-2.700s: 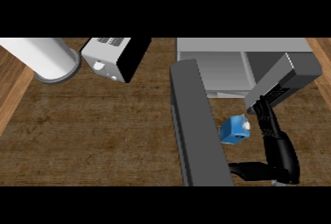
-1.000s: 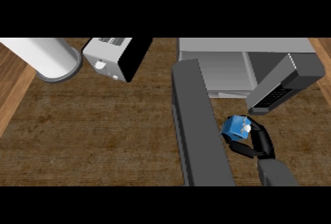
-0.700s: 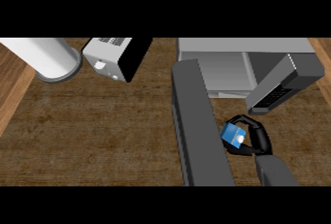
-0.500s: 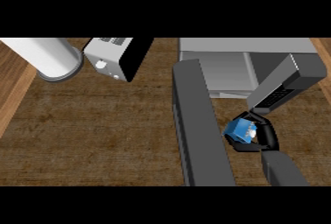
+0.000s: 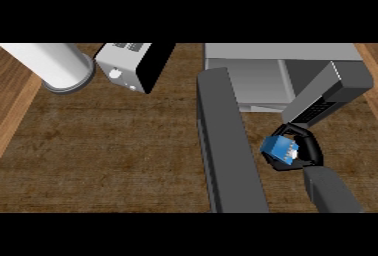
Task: Pick up the milk, place it into the microwave and close the microwave
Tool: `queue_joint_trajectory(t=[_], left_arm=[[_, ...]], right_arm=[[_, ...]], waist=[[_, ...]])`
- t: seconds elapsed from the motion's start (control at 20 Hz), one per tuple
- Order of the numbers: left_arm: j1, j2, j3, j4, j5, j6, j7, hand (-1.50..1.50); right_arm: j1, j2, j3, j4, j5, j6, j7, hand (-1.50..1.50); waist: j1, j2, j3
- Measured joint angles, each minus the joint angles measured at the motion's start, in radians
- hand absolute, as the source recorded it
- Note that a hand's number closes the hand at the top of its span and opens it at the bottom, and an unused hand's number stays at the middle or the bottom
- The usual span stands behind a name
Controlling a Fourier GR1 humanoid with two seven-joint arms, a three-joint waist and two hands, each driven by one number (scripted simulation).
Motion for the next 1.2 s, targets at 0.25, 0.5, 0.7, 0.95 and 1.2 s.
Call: queue_joint_trajectory(t=[0.25,0.5,0.7,0.95,1.2], left_arm=[[0.025,-0.005,0.003,0.0,0.005,-0.003,-0.017,-1.5],[0.038,-0.005,0.015,-0.01,0.005,0.004,-0.012,-1.5],[0.044,-0.002,0.045,0.0,0.031,-0.016,-0.01,-1.5],[0.032,0.007,0.065,0.016,0.051,-0.026,-0.005,-1.5],[0.007,0.031,0.084,0.025,0.074,-0.02,0.025,-1.5]], right_arm=[[0.009,0.028,0.035,-0.08,-0.007,0.042,0.03,1.5],[0.035,0.062,0.07,-0.272,-0.023,0.045,0.122,1.5],[0.015,0.083,0.078,-0.357,-0.029,0.011,0.204,1.5],[-0.053,0.12,0.09,-0.404,-0.014,-0.067,0.304,1.5],[-0.174,0.132,0.107,-0.335,0.06,-0.19,0.366,1.5]], waist=[[-0.009,-0.005,-0.001],[-0.02,-0.009,-0.002],[-0.016,-0.008,-0.002],[-0.011,-0.006,-0.002],[-0.003,-0.002,-0.001]])
